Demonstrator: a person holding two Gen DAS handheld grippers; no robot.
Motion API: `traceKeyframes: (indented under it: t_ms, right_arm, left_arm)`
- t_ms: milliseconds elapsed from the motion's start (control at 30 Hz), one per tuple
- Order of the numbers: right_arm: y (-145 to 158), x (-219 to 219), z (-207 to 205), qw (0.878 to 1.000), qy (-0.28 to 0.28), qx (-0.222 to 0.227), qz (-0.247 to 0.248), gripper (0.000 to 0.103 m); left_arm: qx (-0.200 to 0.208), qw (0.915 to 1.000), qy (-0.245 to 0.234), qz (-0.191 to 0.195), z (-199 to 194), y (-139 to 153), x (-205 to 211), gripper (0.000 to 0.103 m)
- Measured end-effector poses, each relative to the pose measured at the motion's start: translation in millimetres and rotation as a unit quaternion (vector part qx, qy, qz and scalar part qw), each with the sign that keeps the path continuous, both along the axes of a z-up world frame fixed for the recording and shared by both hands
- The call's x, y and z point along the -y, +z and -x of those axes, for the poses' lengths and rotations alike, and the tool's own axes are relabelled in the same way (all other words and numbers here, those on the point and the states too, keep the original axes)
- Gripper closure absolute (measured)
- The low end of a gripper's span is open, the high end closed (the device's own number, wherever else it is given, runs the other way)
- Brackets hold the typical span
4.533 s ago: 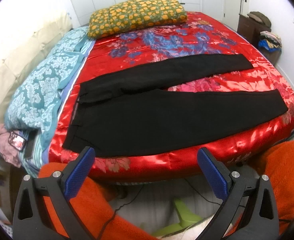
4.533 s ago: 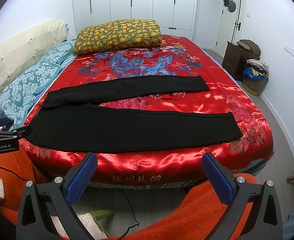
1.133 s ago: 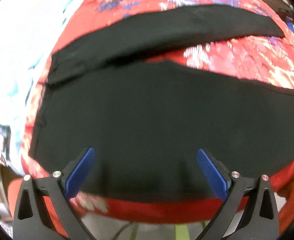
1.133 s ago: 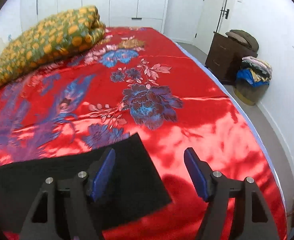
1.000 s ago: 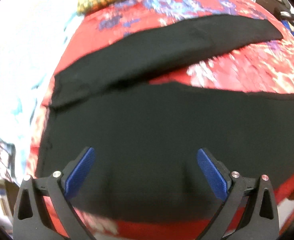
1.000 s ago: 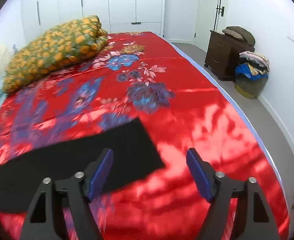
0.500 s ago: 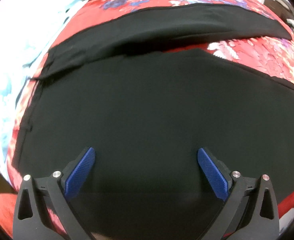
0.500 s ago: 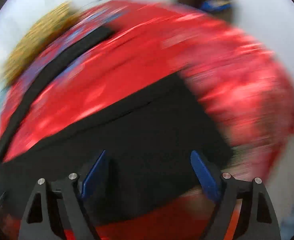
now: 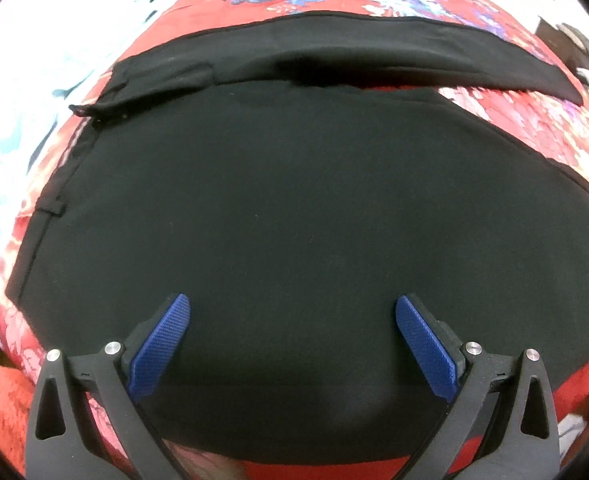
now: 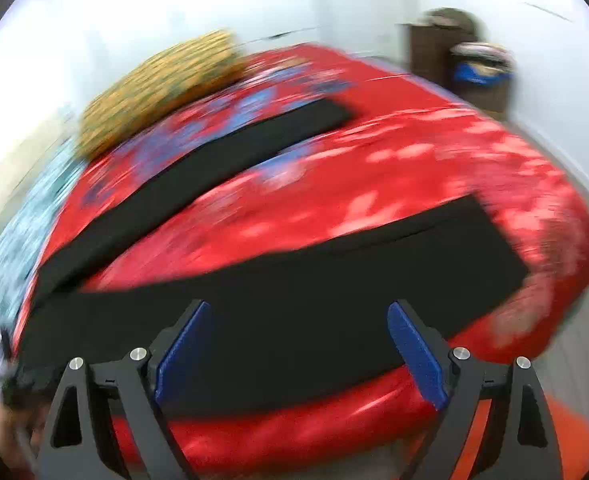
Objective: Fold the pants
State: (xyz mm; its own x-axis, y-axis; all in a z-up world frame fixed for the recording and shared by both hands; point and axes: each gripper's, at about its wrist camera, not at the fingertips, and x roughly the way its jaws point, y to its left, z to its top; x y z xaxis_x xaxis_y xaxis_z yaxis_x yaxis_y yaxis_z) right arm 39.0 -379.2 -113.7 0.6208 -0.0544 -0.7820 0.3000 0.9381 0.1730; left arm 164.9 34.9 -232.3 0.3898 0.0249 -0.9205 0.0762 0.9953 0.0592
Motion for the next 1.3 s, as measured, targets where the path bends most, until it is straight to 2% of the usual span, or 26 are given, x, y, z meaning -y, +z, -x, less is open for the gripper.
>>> traceKeyframes:
  t_ms: [67,200,400,433,533,633,667,800,867,967,1067,1133,1233,1300]
  right_arm:
    - [1,-44,3,0.998,0.057,-0.014,0.008,0.013]
    - [-1,-98,23,0.991,0.124,-0.028,0.038,0.013]
    - [-4,-133,62,0.982,0.169,-0.029,0.080,0.013]
    - [-1,-128,65,0.981,0.171,-0.027,0.085,0.013]
    - [17,-133,64,0.979,0.172,0.002,0.112,0.013]
    - [42,-128,58,0.976,0.175,0.024,0.129,0.012]
    - [50,-126,55,0.974,0.179,0.026,0.133,0.009]
    - [74,-120,36,0.972,0.205,-0.007,0.114,0.007]
    - [84,-118,32,0.974,0.202,-0.011,0.102,0.007]
    - [103,-122,35,0.981,0.182,0.011,0.071,0.006]
    - [104,-131,44,0.986,0.156,0.024,0.053,0.002]
    - [95,-136,50,0.990,0.134,0.028,0.046,0.002]
    - [76,-140,58,0.994,0.102,0.015,0.030,0.002]
    - [70,-140,62,0.995,0.102,0.004,0.013,0.002]
  left_arm:
    - [0.009,0.9999,-0.012,0.007,3,-1,-3,0.000]
    - [0.017,0.9997,-0.018,0.007,8,0,-2,0.000]
    - [0.003,0.9998,-0.015,0.010,8,8,-4,0.001]
    - [0.006,0.9997,-0.019,0.013,11,12,-3,0.001]
    - [0.030,0.9985,-0.035,0.030,24,31,2,0.001]
    - [0.059,0.9957,-0.049,0.052,33,62,6,0.001]
    - [0.075,0.9937,-0.054,0.063,35,79,7,0.001]
    - [0.122,0.9851,-0.070,0.099,45,134,15,0.001]
    - [0.132,0.9822,-0.081,0.106,51,158,20,0.001]
    - [0.127,0.9780,-0.114,0.120,67,179,30,0.001]
    - [0.099,0.9759,-0.148,0.126,80,179,39,0.001]
    - [0.081,0.9783,-0.138,0.132,84,172,40,0.001]
    - [0.065,0.9794,-0.100,0.163,92,161,33,0.001]
    - [0.060,0.9787,-0.080,0.179,104,157,27,0.001]
